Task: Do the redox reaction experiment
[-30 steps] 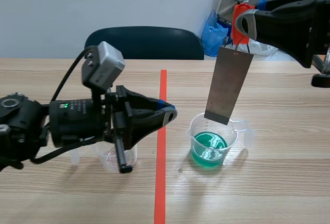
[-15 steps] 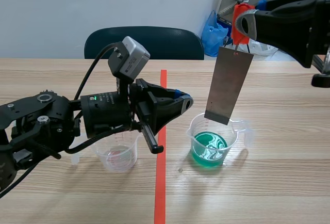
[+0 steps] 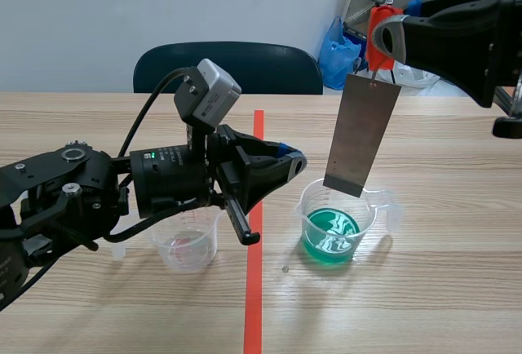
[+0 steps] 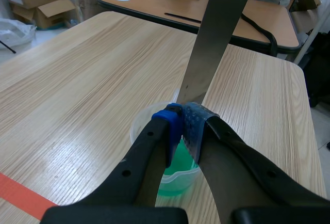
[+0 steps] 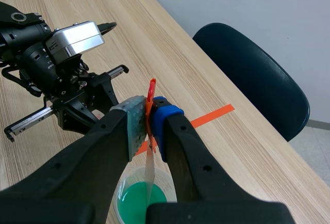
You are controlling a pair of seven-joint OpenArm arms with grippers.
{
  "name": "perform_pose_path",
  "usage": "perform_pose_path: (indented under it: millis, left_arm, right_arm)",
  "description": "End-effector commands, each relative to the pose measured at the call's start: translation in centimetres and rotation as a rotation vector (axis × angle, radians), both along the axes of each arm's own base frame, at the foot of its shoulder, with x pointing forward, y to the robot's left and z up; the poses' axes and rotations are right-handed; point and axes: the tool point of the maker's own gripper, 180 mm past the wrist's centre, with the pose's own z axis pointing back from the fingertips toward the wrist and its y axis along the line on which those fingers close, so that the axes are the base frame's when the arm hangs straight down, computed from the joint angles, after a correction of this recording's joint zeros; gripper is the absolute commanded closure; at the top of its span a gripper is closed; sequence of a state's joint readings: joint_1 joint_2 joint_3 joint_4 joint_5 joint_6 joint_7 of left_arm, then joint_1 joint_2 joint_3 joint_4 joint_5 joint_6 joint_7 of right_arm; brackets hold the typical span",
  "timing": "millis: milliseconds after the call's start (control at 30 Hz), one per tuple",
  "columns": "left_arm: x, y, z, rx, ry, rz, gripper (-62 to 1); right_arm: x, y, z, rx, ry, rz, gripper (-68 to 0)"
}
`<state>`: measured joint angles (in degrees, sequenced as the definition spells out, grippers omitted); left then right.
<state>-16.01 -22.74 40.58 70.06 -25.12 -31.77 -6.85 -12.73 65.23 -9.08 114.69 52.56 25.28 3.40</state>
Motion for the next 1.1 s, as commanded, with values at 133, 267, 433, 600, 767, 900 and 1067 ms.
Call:
perform_pose_path:
  millis: [133, 267, 433, 600, 767, 900, 1067]
  left_arm:
    - [0.3, 3.4, -0.3, 0.029, -0.020, 0.030, -2.7]
    - [-0.4, 8.3, -1.7, 0.079, -0.009, 0.076, -2.7]
    - [-1.8, 16.1, -1.9, 0.111, 0.005, 0.179, -2.7]
    - [-4.2, 23.0, -0.7, 0.130, 0.015, 0.270, -2.7]
    - [-6.9, 27.6, 0.0, 0.170, 0.035, 0.335, -2.7]
    - [-8.5, 30.8, 0.8, 0.194, 0.028, 0.432, -2.7]
    - [-10.8, 34.9, 2.4, 0.238, -0.032, 0.574, -2.7]
  right_arm:
    - [0.1, 0.2, 1.2, 0.023, -0.033, 0.009, -0.6]
    - [0.1, 0.2, 1.2, 0.023, -0.033, 0.009, -0.6]
    - [0.1, 0.2, 1.2, 0.022, -0.033, 0.009, -0.6]
    - [0.1, 0.2, 1.2, 0.023, -0.033, 0.009, -0.6]
    - [0.1, 0.2, 1.2, 0.023, -0.033, 0.009, -0.6]
    - [0.1, 0.2, 1.2, 0.023, -0.033, 0.009, -0.6]
    - [0.1, 0.2, 1.2, 0.022, -0.033, 0.009, -0.6]
